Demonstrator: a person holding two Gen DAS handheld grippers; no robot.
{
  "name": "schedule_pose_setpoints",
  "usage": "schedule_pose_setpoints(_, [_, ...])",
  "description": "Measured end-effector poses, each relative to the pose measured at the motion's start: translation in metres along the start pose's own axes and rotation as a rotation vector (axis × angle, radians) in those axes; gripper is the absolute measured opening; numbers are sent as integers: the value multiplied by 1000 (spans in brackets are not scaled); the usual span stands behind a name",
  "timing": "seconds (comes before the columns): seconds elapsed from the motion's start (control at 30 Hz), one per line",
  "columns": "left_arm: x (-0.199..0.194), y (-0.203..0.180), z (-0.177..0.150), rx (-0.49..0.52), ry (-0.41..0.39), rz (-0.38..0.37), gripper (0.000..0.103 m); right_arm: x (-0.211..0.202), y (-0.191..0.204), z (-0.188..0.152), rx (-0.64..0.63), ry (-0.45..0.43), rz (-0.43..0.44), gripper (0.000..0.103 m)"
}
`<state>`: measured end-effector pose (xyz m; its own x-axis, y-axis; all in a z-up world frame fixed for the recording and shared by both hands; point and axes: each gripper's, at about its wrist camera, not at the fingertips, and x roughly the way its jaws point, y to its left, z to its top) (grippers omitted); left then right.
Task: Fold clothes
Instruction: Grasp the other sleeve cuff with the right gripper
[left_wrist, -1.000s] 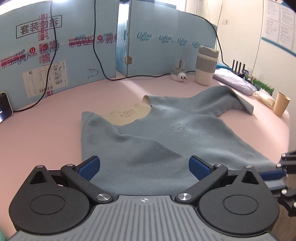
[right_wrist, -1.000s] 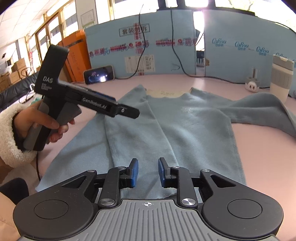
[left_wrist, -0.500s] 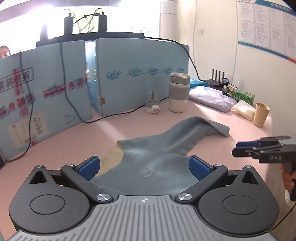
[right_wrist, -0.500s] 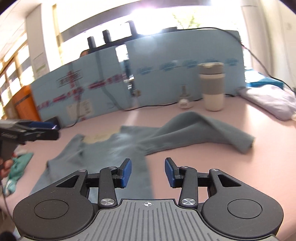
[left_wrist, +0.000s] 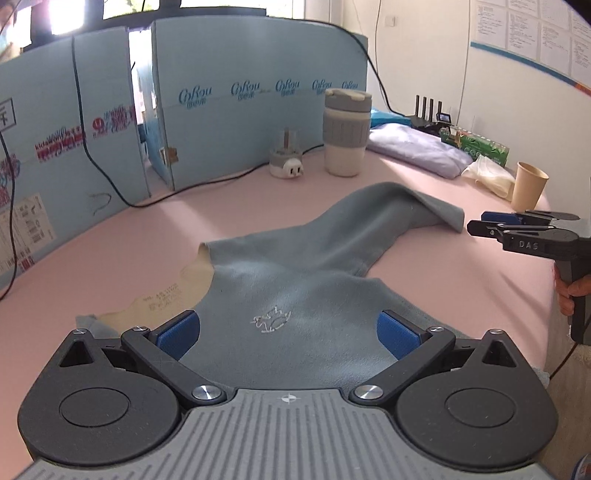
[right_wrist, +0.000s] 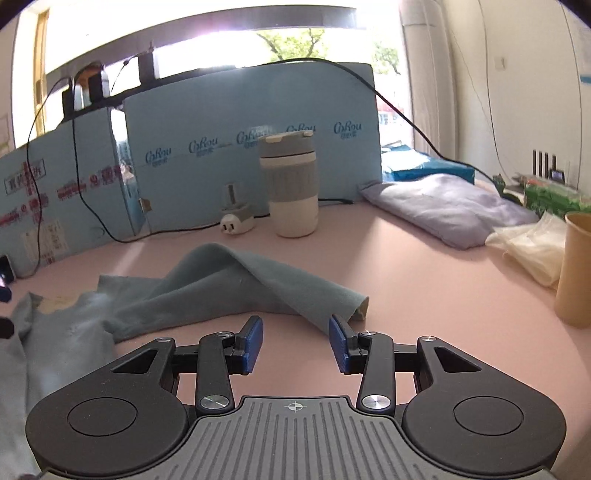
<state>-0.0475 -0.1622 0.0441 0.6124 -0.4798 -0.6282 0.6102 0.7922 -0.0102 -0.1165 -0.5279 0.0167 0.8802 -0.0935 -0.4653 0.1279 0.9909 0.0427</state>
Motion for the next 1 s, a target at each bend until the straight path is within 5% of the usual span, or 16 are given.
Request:
schedule_pose_setpoints(0.23, [6, 4, -9, 0, 36, 17, 103, 32, 29, -11, -310, 4, -160, 37])
schedule_pose_setpoints(0.47, [7, 12, -15, -37, 52, 22, 103, 56, 33, -7, -386, 44, -193, 36])
schedule_pose_setpoints(0.53, [7, 12, -17, -39, 54, 22, 103, 59, 30, -5, -380, 57, -184, 29])
schedule_pose_setpoints(0.6, [6, 13, -19, -40, 53, 20, 103, 61, 27, -5, -369, 66, -191, 7])
schedule_pose_setpoints(0.7, [3, 14, -21, -38, 51, 24, 103, 57, 22, -4, -331, 51, -193, 1])
schedule_pose_setpoints(0.83, [-1, 19, -26, -57, 51, 29, 103, 33, 22, 8, -254, -5, -121, 1])
schedule_pose_setpoints(1.0, [-10, 25, -34, -76, 39, 35, 103, 1, 30, 35, -139, -12, 71, 1])
